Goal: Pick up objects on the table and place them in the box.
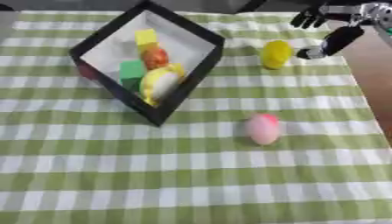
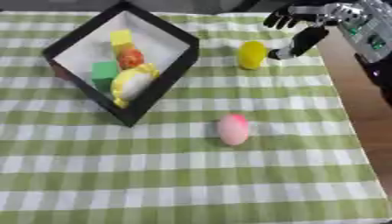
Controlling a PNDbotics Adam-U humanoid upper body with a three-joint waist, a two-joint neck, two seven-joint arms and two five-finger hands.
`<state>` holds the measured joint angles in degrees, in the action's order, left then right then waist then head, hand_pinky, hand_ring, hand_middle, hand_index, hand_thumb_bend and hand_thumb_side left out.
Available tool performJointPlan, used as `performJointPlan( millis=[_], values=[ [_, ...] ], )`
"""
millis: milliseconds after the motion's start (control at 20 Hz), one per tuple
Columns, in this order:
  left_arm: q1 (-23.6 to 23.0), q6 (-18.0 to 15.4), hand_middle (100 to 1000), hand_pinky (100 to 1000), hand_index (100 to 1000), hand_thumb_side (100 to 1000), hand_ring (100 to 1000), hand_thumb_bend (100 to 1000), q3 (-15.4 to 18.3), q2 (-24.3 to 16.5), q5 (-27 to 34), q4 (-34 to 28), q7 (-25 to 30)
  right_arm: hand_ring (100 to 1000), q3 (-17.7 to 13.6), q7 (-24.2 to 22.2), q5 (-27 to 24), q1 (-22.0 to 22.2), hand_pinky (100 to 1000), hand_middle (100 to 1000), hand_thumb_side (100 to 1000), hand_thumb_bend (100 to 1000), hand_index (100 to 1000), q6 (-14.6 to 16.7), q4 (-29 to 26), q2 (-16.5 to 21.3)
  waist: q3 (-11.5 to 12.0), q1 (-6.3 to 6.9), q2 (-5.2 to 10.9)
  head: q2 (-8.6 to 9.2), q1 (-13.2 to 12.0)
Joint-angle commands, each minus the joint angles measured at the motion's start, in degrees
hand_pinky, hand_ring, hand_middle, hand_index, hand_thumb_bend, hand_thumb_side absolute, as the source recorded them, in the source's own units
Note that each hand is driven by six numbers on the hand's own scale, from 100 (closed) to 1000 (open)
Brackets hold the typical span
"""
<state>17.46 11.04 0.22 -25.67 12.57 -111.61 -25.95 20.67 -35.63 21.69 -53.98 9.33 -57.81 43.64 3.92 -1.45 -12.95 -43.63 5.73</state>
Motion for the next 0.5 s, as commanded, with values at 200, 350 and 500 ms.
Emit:
performJointPlan(
  millis=[200, 350, 500],
  values=[
    [0.64, 0.15, 795, 819, 776, 641, 790, 296, 0.86, -0.39, 0.33, -0.9, -0.11, 881, -1.06, -1.13, -1.07, -1.43, 880, 852, 239, 388, 901, 1.09, 0.92, 0.2, 0.25, -0.62, 0.06, 0.79, -0.11],
    [0.67, 0.15, 795, 819, 775, 642, 790, 297, 0.86, -0.15, 0.4, -0.86, -0.07, 881, -1.28, -0.39, -0.4, -1.62, 880, 854, 239, 403, 906, 1.09, 1.77, -0.6, 0.42, -0.6, -0.12, 1.03, -0.07],
    [0.69, 0.14, 795, 819, 776, 643, 790, 297, 0.89, 0.05, 0.45, -0.84, -0.05, 882, -1.6, 0.98, 1.04, -1.94, 879, 855, 246, 417, 908, 1.21, 3.1, -1.77, 0.6, -0.56, -0.26, 1.33, 0.1]
  ],
)
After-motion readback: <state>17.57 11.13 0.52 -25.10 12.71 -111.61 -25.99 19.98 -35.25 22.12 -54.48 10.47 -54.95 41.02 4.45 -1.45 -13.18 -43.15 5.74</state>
